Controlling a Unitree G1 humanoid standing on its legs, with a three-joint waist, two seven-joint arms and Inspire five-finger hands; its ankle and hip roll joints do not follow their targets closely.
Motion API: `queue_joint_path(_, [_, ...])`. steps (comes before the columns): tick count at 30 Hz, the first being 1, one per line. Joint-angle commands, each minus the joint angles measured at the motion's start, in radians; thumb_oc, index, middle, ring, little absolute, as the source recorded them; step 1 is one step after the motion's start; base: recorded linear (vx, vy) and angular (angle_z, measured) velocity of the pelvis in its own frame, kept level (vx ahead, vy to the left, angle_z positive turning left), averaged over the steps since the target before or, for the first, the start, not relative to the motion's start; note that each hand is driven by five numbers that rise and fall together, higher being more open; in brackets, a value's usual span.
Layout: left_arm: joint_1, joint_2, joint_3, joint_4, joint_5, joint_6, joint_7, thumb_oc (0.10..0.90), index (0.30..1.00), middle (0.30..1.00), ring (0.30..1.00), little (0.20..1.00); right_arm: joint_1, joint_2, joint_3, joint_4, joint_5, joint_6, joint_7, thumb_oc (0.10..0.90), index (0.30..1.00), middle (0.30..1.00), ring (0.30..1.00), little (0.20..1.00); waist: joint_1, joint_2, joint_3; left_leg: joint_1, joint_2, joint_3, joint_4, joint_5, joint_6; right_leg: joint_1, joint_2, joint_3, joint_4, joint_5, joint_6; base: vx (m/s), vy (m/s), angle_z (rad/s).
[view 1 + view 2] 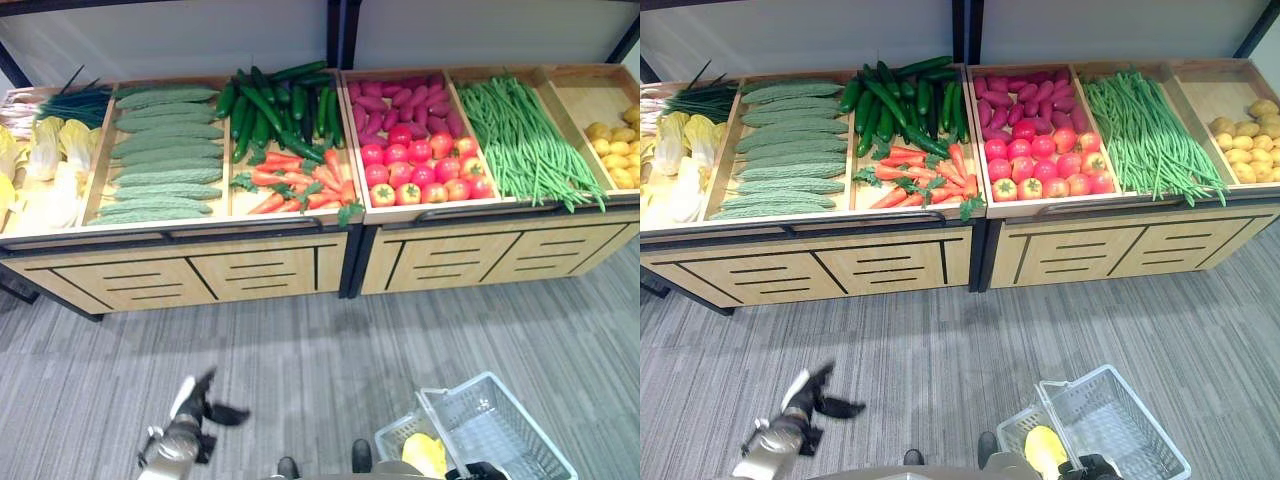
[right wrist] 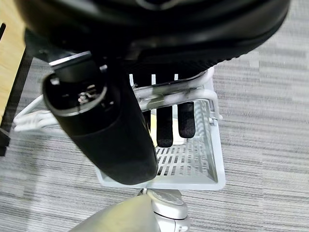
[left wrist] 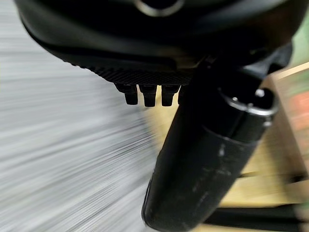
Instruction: Get the vegetables into the basket
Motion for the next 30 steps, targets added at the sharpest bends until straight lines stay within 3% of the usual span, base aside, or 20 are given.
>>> queue_joint_path(1, [-0.099, 0.140, 0.147, -0.108, 0.126, -0.019, 0.072, 0.900, 1.000, 1.000, 1.000, 1.000, -0.030, 0.000, -0.010, 0.044, -0.016, -0.014, 0.029, 0.400, 0.300, 0.300, 0.300, 0.300, -0.019, -0.036, -0.001, 0.048, -0.046, -0.029, 0.001, -0.122, 0.014, 0.064, -0.008, 0.004, 0.008, -0.088, 0.071, 0.04, -0.033, -0.01])
queue_joint_path(8, [-0.267, 0.282, 0.141, -0.086, 0.266, -0.009, 0.150, 0.900, 1.000, 1.000, 1.000, 1.000, -0.029, -0.007, 0.019, 0.066, -0.035, -0.020, 0.042, 0.400, 0.300, 0.300, 0.300, 0.300, -0.039, -0.032, -0.024, 0.062, -0.044, -0.019, 0.001, -0.126, 0.008, 0.075, -0.004, 0.017, 0.002, -0.091, 0.070, 0.01, -0.015, -0.04])
queue_joint_path(11, [-0.513, 0.413, 0.000, 0.065, 0.394, 0.031, 0.206, 0.900, 1.000, 1.000, 1.000, 1.000, -0.039, -0.020, 0.061, 0.087, -0.049, -0.034, 0.030, 0.400, 0.300, 0.300, 0.300, 0.300, -0.073, -0.016, -0.037, 0.050, -0.041, -0.006, 0.001, -0.121, -0.001, 0.064, -0.001, 0.029, -0.016, -0.080, 0.072, 0.00, -0.022, -0.08])
queue_joint_path(14, [-0.623, 0.456, -0.081, 0.140, 0.428, 0.049, 0.215, 0.900, 1.000, 1.000, 1.000, 1.000, -0.048, -0.025, 0.068, 0.095, -0.046, -0.037, 0.023, 0.400, 0.300, 0.300, 0.300, 0.300, -0.084, -0.008, -0.033, 0.035, -0.040, 0.004, 0.001, -0.116, -0.002, 0.046, 0.000, 0.039, -0.019, -0.071, 0.074, -0.01, -0.012, -0.11])
queue_joint_path(15, [-0.728, 0.507, -0.162, 0.218, 0.464, 0.069, 0.217, 0.900, 1.000, 1.000, 1.000, 1.000, -0.055, -0.030, 0.079, 0.101, -0.044, -0.040, 0.019, 0.400, 0.300, 0.300, 0.300, 0.300, -0.098, 0.000, -0.028, 0.017, -0.038, 0.016, 0.001, -0.112, -0.003, 0.023, 0.001, 0.050, -0.020, -0.062, 0.077, -0.01, -0.005, -0.19])
queue_joint_path(16, [-0.731, 0.507, -0.165, 0.220, 0.463, 0.069, 0.217, 0.900, 1.000, 1.000, 1.000, 1.000, -0.055, -0.029, 0.077, 0.101, -0.045, -0.040, 0.019, 0.400, 0.300, 0.300, 0.300, 0.300, -0.096, 0.000, -0.028, 0.016, -0.038, 0.017, 0.001, -0.112, -0.003, 0.022, 0.001, 0.050, -0.020, -0.062, 0.077, -0.02, -0.003, -0.23])
queue_joint_path(19, [-0.967, 0.545, -0.347, 0.377, 0.494, 0.086, 0.236, 0.900, 1.000, 1.000, 1.000, 1.000, -0.080, -0.040, 0.112, 0.112, -0.043, -0.047, 0.009, 0.400, 0.300, 0.300, 0.300, 0.300, -0.119, 0.014, -0.006, -0.055, -0.033, 0.035, 0.001, -0.091, -0.005, -0.066, 0.006, 0.073, -0.007, -0.043, 0.079, -0.07, 0.001, -0.29])
queue_joint_path(23, [-1.187, 0.554, -0.505, 0.525, 0.483, 0.098, 0.255, 0.900, 1.000, 1.000, 1.000, 1.000, -0.120, -0.051, 0.137, 0.132, -0.030, -0.050, -0.009, 0.400, 0.300, 0.300, 0.300, 0.300, -0.134, 0.029, 0.020, -0.154, -0.033, 0.047, 0.001, -0.064, -0.007, -0.169, 0.009, 0.089, -0.009, -0.008, 0.084, -0.05, 0.017, -0.21])
queue_joint_path(25, [-1.234, 0.548, -0.527, 0.567, 0.466, 0.100, 0.262, 0.900, 1.000, 1.000, 1.000, 1.000, -0.129, -0.049, 0.146, 0.138, -0.029, -0.050, -0.012, 0.400, 0.300, 0.300, 0.300, 0.300, -0.137, 0.032, 0.025, -0.179, -0.033, 0.050, 0.001, -0.058, -0.006, -0.192, 0.009, 0.093, -0.013, 0.003, 0.084, 0.00, 0.015, -0.22])
queue_joint_path(26, [-1.338, 0.551, -0.600, 0.660, 0.451, 0.103, 0.260, 0.900, 1.000, 1.000, 1.000, 1.000, -0.148, -0.050, 0.169, 0.134, -0.013, -0.053, -0.022, 0.400, 0.300, 0.300, 0.300, 0.300, -0.143, 0.039, 0.037, -0.230, -0.032, 0.056, 0.001, -0.046, -0.008, -0.243, 0.010, 0.104, -0.019, 0.021, 0.085, 0.02, 0.008, -0.25])
queue_joint_path(30, [-1.489, 0.550, -0.695, 0.781, 0.423, 0.101, 0.258, 0.900, 1.000, 1.000, 1.000, 1.000, -0.180, -0.049, 0.184, 0.118, 0.031, -0.063, -0.030, 0.400, 0.300, 0.300, 0.300, 0.300, -0.157, 0.043, 0.056, -0.300, -0.035, 0.065, 0.001, -0.032, -0.011, -0.309, 0.008, 0.122, -0.037, 0.062, 0.093, 0.04, 0.023, -0.16])
